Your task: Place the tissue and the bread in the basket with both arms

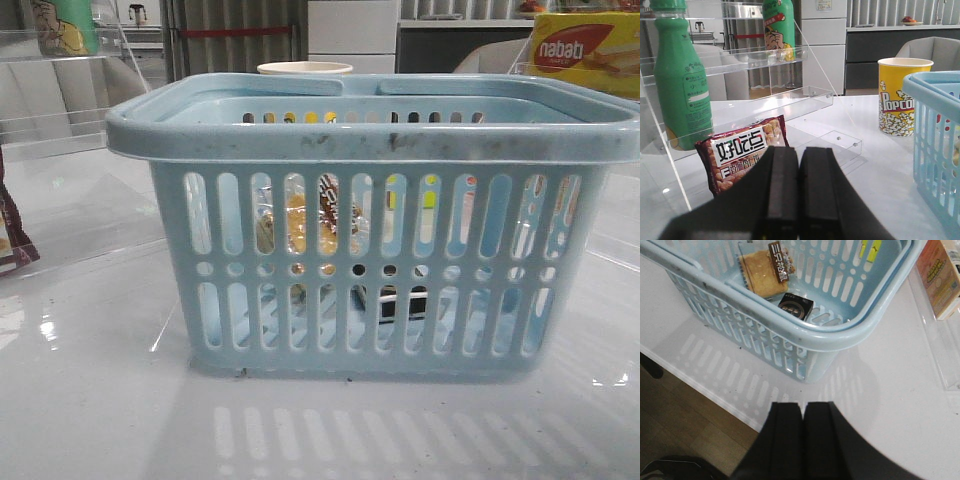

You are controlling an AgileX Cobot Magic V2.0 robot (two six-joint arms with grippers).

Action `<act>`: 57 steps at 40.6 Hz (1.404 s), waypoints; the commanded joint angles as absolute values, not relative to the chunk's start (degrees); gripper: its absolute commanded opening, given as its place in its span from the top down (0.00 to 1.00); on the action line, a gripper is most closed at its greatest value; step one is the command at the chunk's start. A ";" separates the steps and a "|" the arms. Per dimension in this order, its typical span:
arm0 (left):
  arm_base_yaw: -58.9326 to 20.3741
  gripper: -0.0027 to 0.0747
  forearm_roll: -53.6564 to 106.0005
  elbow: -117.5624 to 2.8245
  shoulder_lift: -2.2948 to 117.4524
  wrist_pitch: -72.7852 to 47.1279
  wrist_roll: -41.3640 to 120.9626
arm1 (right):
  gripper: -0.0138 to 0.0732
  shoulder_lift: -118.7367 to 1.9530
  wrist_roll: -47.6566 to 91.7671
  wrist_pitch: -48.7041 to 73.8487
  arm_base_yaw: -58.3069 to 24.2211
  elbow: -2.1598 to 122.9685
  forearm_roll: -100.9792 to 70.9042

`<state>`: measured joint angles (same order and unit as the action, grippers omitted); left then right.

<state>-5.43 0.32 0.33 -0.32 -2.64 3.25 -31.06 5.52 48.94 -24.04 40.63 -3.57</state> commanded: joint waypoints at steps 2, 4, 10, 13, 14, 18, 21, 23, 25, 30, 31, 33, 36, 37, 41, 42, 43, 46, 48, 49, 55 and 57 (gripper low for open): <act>-5.85 0.85 0.94 0.76 -1.26 2.64 2.75 | 0.78 -31.28 6.02 45.14 -23.90 42.14 -3.96; -5.85 0.85 0.94 0.76 -1.26 2.64 2.75 | 0.78 -31.28 6.02 45.14 -23.90 42.14 -3.96; -5.85 0.85 0.94 0.76 -1.26 2.64 2.75 | 0.78 -31.28 6.02 45.14 -23.90 42.14 -3.96; -5.85 0.85 0.94 0.76 -1.26 2.64 2.75 | 0.78 -31.28 6.02 45.14 -23.90 42.14 -3.96; -5.85 0.85 0.94 0.76 -1.26 2.64 2.75 | 0.78 -31.28 6.02 45.14 -23.90 42.14 -3.96; -5.85 0.85 0.94 0.76 -1.26 2.64 2.75 | 0.78 -29.69 6.02 44.74 -23.37 41.09 -3.88; -5.85 0.85 0.94 0.76 -1.26 2.64 2.75 | 0.78 -27.26 6.02 42.03 -21.11 38.66 -3.88; -5.85 0.85 0.94 0.76 -1.26 2.64 2.75 | 0.78 -25.10 6.02 38.31 -18.45 36.19 -3.88; -5.85 0.85 0.94 0.76 -1.26 2.64 2.75 | 0.78 -22.97 6.02 34.59 -15.50 33.15 -3.88; -5.85 0.85 0.94 0.76 -1.26 2.64 2.75 | 0.78 -16.22 6.02 23.33 -9.00 24.93 -3.88; -5.85 0.85 0.94 0.76 -1.26 2.64 2.75 | 0.78 -14.67 6.02 21.20 -8.10 23.00 -3.88; -5.85 0.85 0.94 0.76 -1.26 2.64 2.75 | 0.78 -12.03 6.02 17.80 -6.18 19.75 -3.88; -5.85 0.85 0.94 0.76 -1.26 2.64 2.75 | 0.78 -8.47 6.02 13.60 -3.77 14.86 -3.93; -5.85 0.85 0.94 0.76 -1.26 2.64 2.75 | 0.78 -7.49 6.02 12.49 -3.18 13.56 -3.93; -5.85 0.85 0.94 0.76 -1.26 2.64 2.75 | 0.78 -3.26 6.02 7.42 -1.10 7.86 -3.93; -5.85 0.85 0.94 0.76 -1.26 2.64 2.75 | 0.78 -2.57 6.02 6.52 -0.71 6.37 -3.93; -5.85 0.85 0.94 0.76 -1.26 2.64 2.75 | 0.78 -1.74 6.02 5.32 -0.46 5.30 -3.93; -5.85 0.85 0.94 0.76 -1.26 2.64 2.75 | 0.78 -0.03 6.02 2.64 -0.25 1.75 -3.93; -5.85 0.85 0.94 0.76 -1.26 2.64 2.75 | 0.78 1.00 6.02 0.47 -0.25 -0.26 -3.93; -5.85 0.85 0.94 0.76 -1.26 2.64 2.75 | 0.78 1.38 6.02 -0.47 -0.25 -1.39 -3.93; -5.85 0.85 0.94 0.76 -1.26 2.53 2.75 | 0.78 1.74 6.02 0.39 -0.14 -1.36 -3.93; -5.85 0.85 0.94 0.76 -1.26 2.52 2.75 | 0.78 1.74 6.02 0.39 -0.14 -1.36 -3.93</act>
